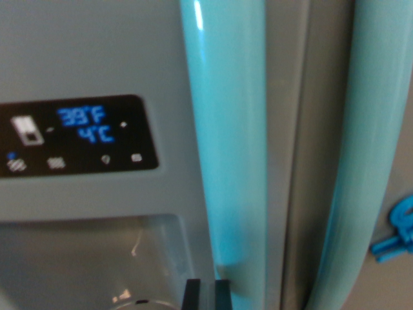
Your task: Close fridge door
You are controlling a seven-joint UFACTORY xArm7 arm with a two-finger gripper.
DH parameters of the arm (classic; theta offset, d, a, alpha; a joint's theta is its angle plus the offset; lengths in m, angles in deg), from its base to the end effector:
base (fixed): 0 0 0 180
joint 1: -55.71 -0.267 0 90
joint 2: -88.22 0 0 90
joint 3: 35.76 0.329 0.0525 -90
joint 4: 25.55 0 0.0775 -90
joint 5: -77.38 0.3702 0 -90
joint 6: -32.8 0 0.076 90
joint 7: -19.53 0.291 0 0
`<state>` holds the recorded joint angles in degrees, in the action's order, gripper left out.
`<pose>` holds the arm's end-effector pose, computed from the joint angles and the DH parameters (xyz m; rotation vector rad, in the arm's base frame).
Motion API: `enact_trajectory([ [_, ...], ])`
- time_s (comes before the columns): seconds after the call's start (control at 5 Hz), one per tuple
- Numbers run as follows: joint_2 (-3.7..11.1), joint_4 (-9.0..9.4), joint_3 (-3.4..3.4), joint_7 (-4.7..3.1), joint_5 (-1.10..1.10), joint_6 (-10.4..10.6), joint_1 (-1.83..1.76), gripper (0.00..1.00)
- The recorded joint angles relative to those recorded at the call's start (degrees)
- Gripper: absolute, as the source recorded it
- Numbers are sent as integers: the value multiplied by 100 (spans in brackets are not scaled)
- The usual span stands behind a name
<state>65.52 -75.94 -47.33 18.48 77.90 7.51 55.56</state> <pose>0.5544 -0.1143 0.4136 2.8561 -0.2956 1.2654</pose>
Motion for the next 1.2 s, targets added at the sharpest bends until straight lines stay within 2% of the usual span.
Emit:
enact_trajectory([
  [0.2,0,0,0,0,0,0,0,100],
  [0.6,448,-379,-60,0,0,1,0,100],
  [0.8,606,-520,-80,0,0,2,0,100],
  [1.2,607,-520,-80,0,0,1,0,100],
])
